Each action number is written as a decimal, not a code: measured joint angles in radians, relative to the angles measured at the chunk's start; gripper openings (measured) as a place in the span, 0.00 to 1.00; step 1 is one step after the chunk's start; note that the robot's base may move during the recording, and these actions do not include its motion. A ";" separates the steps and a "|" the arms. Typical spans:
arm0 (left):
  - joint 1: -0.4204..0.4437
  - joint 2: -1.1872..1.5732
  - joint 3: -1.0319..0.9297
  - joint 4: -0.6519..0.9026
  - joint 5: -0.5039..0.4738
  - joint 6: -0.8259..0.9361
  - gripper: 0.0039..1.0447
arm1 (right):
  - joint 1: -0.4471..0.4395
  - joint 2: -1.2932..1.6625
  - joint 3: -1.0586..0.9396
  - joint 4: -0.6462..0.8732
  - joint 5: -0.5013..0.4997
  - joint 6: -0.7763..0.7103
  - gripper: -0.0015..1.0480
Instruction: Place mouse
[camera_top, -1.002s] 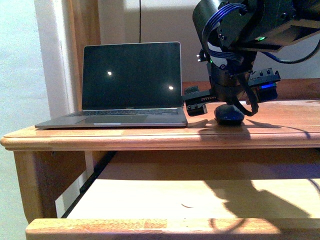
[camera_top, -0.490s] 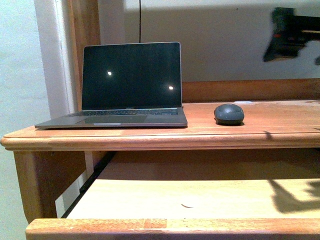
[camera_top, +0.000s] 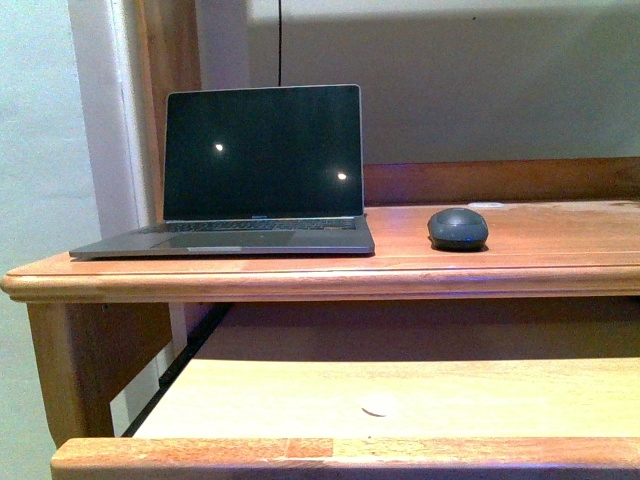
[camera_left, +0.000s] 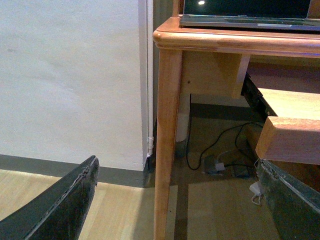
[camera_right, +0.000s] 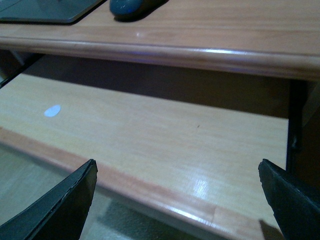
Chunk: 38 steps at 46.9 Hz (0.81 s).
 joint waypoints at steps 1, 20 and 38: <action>0.000 0.000 0.000 0.000 0.000 0.000 0.93 | -0.010 -0.006 -0.007 -0.011 -0.018 -0.014 0.93; 0.000 0.000 0.000 0.000 0.000 0.000 0.93 | -0.045 -0.085 -0.138 -0.229 -0.143 -0.327 0.93; 0.000 0.000 0.000 0.000 0.000 0.000 0.93 | 0.264 -0.054 -0.256 0.055 0.077 -0.196 0.93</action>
